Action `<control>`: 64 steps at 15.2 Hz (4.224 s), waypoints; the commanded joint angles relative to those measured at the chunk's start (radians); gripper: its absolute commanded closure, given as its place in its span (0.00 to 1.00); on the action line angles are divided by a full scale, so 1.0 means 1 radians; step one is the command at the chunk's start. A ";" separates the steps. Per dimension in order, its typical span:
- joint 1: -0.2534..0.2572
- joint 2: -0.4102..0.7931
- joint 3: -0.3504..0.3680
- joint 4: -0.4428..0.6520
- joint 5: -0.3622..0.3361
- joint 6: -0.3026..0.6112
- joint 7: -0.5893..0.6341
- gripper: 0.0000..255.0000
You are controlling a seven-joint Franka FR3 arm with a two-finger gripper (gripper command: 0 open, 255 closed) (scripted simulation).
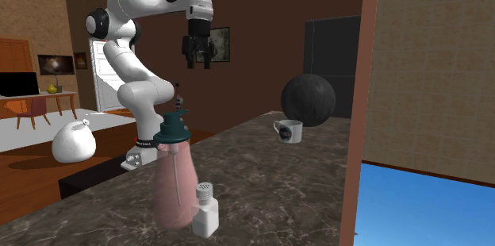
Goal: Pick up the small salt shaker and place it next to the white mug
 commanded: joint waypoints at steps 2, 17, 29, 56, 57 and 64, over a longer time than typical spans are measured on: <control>-0.006 0.014 -0.014 -0.011 -0.012 0.029 -0.012 0.00; -0.076 0.369 -0.222 -0.016 -0.122 0.464 -0.180 0.00; -0.109 0.783 -0.361 0.189 -0.017 0.725 -0.366 0.00; -0.179 1.098 -0.354 0.371 0.147 0.862 -0.490 1.00; -0.176 1.082 -0.357 0.358 0.140 0.860 -0.487 1.00; -0.187 1.069 -0.364 0.367 0.138 0.839 -0.503 1.00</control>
